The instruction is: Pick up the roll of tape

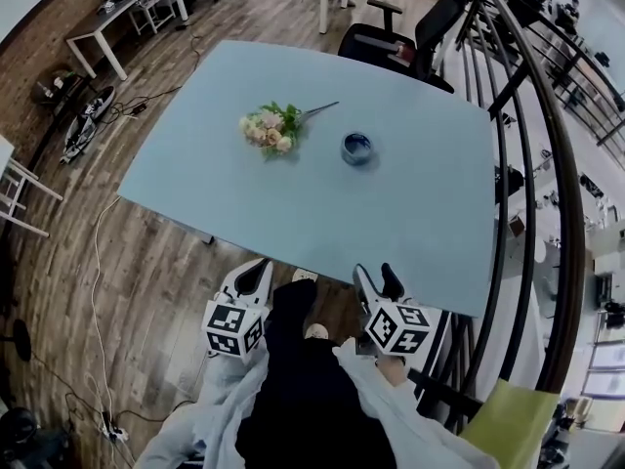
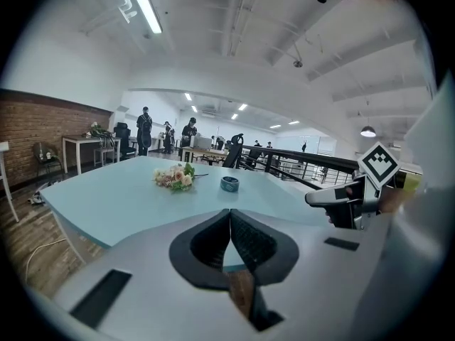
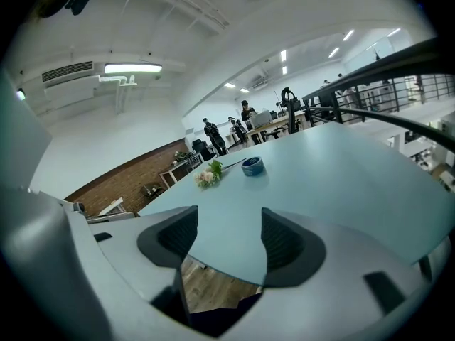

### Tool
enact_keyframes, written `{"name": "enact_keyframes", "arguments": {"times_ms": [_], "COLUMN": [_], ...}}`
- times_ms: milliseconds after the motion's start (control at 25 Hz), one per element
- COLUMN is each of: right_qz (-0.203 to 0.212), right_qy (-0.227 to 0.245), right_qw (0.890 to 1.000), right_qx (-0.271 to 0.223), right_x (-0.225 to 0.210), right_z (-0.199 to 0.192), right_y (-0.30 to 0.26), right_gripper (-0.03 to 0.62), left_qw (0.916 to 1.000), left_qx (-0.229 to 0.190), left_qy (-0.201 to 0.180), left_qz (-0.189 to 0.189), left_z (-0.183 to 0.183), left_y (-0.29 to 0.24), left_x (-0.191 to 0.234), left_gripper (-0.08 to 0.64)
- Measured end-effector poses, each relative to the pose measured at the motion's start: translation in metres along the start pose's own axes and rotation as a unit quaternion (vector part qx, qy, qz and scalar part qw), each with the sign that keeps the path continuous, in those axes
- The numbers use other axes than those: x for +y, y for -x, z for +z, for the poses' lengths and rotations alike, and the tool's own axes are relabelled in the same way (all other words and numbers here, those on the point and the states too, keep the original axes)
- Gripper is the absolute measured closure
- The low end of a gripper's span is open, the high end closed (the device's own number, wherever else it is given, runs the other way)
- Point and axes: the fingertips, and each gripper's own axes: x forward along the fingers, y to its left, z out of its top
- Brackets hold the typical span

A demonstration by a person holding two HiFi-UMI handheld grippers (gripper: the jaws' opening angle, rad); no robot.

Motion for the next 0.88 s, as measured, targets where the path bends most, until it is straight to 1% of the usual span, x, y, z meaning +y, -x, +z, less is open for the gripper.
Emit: {"name": "enact_keyframes", "arguments": {"times_ms": [240, 480, 720, 880], "right_qz": [0.006, 0.010, -0.004, -0.019], "right_qy": [0.007, 0.024, 0.029, 0.025], "right_qw": [1.000, 1.000, 1.000, 1.000], "right_qx": [-0.001, -0.005, -0.005, -0.001], "right_x": [0.000, -0.004, -0.019, -0.029], "right_z": [0.029, 0.069, 0.101, 0.117], "right_y": [-0.035, -0.068, -0.097, -0.113], "right_gripper": [0.295, 0.290, 0.288, 0.287], "left_qw": [1.0000, 0.9998, 0.9996, 0.9991], "left_qx": [0.002, -0.011, -0.008, 0.004], "left_qy": [0.007, 0.012, 0.018, 0.020], "left_qz": [0.000, -0.009, -0.020, -0.038], "left_z": [0.015, 0.042, 0.061, 0.068], "left_y": [-0.034, -0.078, -0.125, -0.152], "left_x": [0.019, 0.033, 0.048, 0.051], "left_gripper": [0.543, 0.543, 0.543, 0.543]}}
